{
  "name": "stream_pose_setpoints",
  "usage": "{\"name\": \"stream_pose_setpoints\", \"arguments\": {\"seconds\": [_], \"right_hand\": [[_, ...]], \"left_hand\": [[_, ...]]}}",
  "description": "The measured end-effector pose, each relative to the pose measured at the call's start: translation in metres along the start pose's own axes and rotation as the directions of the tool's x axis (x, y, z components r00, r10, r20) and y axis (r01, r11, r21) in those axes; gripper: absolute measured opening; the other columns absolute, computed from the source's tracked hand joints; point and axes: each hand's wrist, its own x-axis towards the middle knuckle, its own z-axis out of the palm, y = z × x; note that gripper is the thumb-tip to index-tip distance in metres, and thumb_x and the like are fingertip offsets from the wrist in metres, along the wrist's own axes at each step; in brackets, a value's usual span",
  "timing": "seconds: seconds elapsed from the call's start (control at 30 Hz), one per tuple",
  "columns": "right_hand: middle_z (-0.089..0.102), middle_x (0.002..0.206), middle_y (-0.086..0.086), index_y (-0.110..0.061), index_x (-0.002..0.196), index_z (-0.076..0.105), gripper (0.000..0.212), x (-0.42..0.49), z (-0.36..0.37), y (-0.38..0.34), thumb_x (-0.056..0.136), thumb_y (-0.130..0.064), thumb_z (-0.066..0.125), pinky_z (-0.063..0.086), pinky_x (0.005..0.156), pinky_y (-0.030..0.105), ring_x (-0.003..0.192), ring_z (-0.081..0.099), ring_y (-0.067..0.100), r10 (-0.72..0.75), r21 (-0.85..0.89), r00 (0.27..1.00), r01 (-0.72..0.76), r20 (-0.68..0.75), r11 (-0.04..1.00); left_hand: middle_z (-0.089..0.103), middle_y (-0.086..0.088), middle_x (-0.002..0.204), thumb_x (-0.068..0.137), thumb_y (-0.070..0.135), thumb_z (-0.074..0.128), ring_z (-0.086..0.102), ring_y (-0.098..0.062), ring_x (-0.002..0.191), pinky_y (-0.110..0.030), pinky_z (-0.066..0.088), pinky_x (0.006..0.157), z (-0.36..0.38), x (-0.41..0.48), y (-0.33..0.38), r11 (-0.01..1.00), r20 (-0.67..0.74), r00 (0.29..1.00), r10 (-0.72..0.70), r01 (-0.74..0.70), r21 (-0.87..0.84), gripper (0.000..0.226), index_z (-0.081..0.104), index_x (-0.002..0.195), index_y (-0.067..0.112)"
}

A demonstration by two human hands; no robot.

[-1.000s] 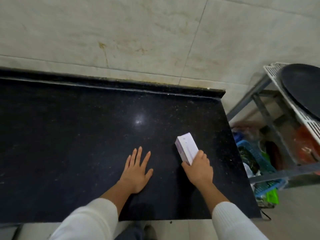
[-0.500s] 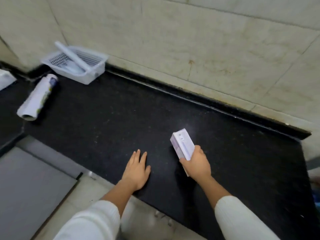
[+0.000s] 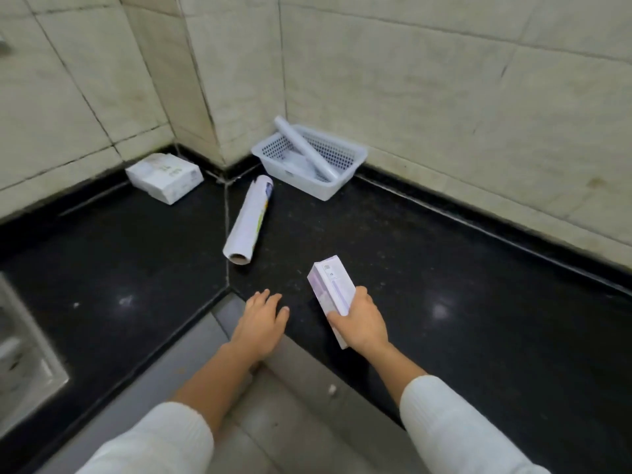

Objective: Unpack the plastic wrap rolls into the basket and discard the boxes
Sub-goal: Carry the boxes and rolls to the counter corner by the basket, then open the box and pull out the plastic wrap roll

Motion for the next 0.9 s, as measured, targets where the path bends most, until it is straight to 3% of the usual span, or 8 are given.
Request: {"name": "stream_pose_setpoints", "arguments": {"seconds": [0.17,0.3,0.47,0.57,0.63,0.73,0.83,0.9], "right_hand": [[0.057,0.110,0.003,-0.019,0.107,0.040,0.050,0.038,0.031,-0.067,0.073,-0.044,0.065,0.051,0.071,0.038,0.093,0.059,0.024,-0.059,0.069,0.998,0.057,0.025,0.996],[0.058,0.110,-0.003,-0.025,0.113,0.043,0.055,0.076,0.037,-0.103,0.068,-0.045,0.067,0.049,0.070,0.032,0.093,0.059,0.017,-0.166,0.148,0.986,0.162,0.014,0.976],[0.055,0.106,-0.013,-0.035,0.113,0.044,0.048,0.128,0.034,-0.141,0.071,-0.046,0.066,0.054,0.072,0.030,0.092,0.059,0.007,-0.350,0.175,0.937,0.347,-0.015,0.921],[0.052,0.110,-0.029,-0.058,0.113,0.042,0.047,0.150,0.023,-0.153,0.072,-0.049,0.063,0.048,0.075,0.015,0.102,0.054,-0.005,-0.441,0.242,0.896,0.416,0.058,0.876],[0.053,0.117,-0.025,-0.046,0.122,0.050,0.049,0.166,0.014,-0.157,0.076,-0.047,0.066,0.046,0.084,0.018,0.107,0.053,-0.003,-0.448,0.286,0.889,0.408,0.088,0.867],[0.060,0.118,-0.012,-0.027,0.126,0.059,0.045,0.192,-0.004,-0.166,0.083,-0.036,0.070,0.045,0.081,0.017,0.105,0.057,0.002,-0.398,0.391,0.917,0.358,0.025,0.848],[0.068,0.112,-0.008,-0.025,0.116,0.068,0.034,0.212,-0.033,-0.188,0.083,-0.032,0.072,0.049,0.088,0.023,0.106,0.062,0.008,-0.405,0.507,0.914,0.342,0.017,0.791],[0.073,0.107,-0.006,-0.028,0.109,0.072,0.028,0.221,-0.050,-0.202,0.081,-0.030,0.074,0.048,0.095,0.028,0.107,0.064,0.008,-0.431,0.555,0.900,0.324,0.070,0.766]], "left_hand": [[0.051,-0.010,0.143,0.099,0.032,0.043,0.040,-0.026,0.135,-0.034,0.029,0.111,-0.058,0.048,-0.034,0.969,-0.095,0.994,-0.048,0.023,-0.246,0.043,0.052,0.136,0.012],[0.063,-0.002,0.121,0.092,0.039,0.053,0.056,-0.020,0.118,-0.028,0.041,0.091,-0.087,0.097,-0.022,0.749,0.002,0.989,-0.146,0.112,-0.653,0.039,0.062,0.121,0.016],[0.064,0.011,0.100,0.080,0.037,0.072,0.060,0.000,0.090,-0.019,0.044,0.066,-0.112,0.153,-0.002,0.532,-0.002,0.985,-0.175,0.093,-0.842,0.045,0.054,0.118,0.020],[0.063,0.009,0.110,0.076,0.037,0.076,0.061,-0.005,0.099,-0.025,0.051,0.079,-0.126,0.175,-0.004,0.515,-0.009,0.984,-0.178,0.086,-0.853,0.056,0.052,0.124,0.021],[0.063,0.006,0.118,0.073,0.036,0.079,0.061,-0.008,0.105,-0.034,0.052,0.092,-0.136,0.187,-0.008,0.516,-0.013,0.987,-0.160,0.072,-0.853,0.061,0.053,0.127,0.023],[0.065,0.008,0.119,0.068,0.033,0.084,0.066,-0.006,0.101,-0.029,0.055,0.087,-0.150,0.197,-0.013,0.529,-0.028,0.999,-0.047,0.001,-0.849,0.068,0.054,0.128,0.026],[0.065,0.013,0.117,0.064,0.035,0.086,0.064,0.002,0.099,-0.015,0.052,0.074,-0.164,0.205,-0.015,0.591,-0.025,0.997,0.068,-0.060,-0.804,0.074,0.053,0.129,0.036],[0.065,0.013,0.118,0.063,0.036,0.086,0.061,0.000,0.107,-0.019,0.049,0.083,-0.173,0.211,-0.016,0.640,-0.002,0.991,0.134,-0.088,-0.764,0.073,0.052,0.128,0.045]]}}
